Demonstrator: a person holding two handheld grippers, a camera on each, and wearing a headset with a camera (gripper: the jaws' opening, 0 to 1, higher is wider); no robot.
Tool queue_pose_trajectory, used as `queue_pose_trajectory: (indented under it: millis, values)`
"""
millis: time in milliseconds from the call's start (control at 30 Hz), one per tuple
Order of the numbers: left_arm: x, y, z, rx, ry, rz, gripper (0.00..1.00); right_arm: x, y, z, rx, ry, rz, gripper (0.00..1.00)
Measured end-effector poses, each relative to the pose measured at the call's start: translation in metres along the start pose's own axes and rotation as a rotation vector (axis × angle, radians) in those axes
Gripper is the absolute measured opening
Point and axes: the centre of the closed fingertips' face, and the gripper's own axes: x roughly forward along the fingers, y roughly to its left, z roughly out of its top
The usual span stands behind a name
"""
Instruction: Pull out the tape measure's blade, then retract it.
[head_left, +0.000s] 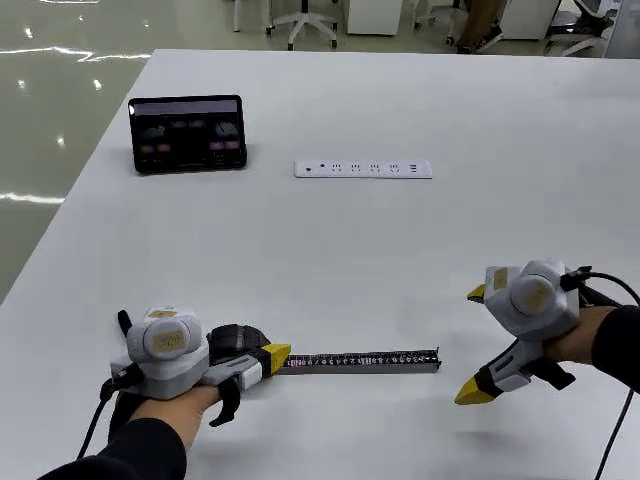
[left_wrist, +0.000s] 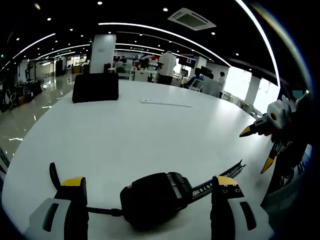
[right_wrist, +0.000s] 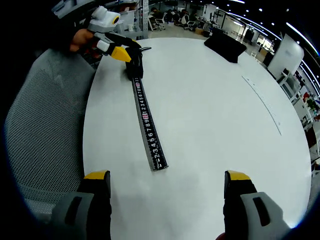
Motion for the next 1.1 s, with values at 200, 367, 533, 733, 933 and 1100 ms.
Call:
queue_pose_trajectory:
  millis: [200,367,533,733,933,1100]
  values:
    - [0.009,-0.004,-0.013,0.106,0.053,-0.003,1.0,0.015,0.008,0.005,-0.117,0.057,0.096,0.76]
    - [0.011,-0.021,-0.016,0.056,0.034,-0.054,1.0,0.031,0.017,-0.004,-0.164,0.117,0.149,0.59]
    - [0.012,-0.019,-0.015,0.111,0.017,-0.047,1.0,0.036,0.016,-0.013,-0.176,0.149,0.152,0.39]
    - [0.014,-0.012,-0.015,0.083,0.006,-0.031,1.0,0.038,0.018,-0.012,-0.142,0.13,0.141,0.26]
    - [0.014,-0.015,-0.015,0.065,0.01,-0.034,1.0,0.04,0.017,-0.014,-0.131,0.126,0.127,0.15]
    - [0.014,-0.011,-0.01,0.067,0.005,-0.026,0.98,0.04,0.019,-0.013,-0.147,0.124,0.119,0.12]
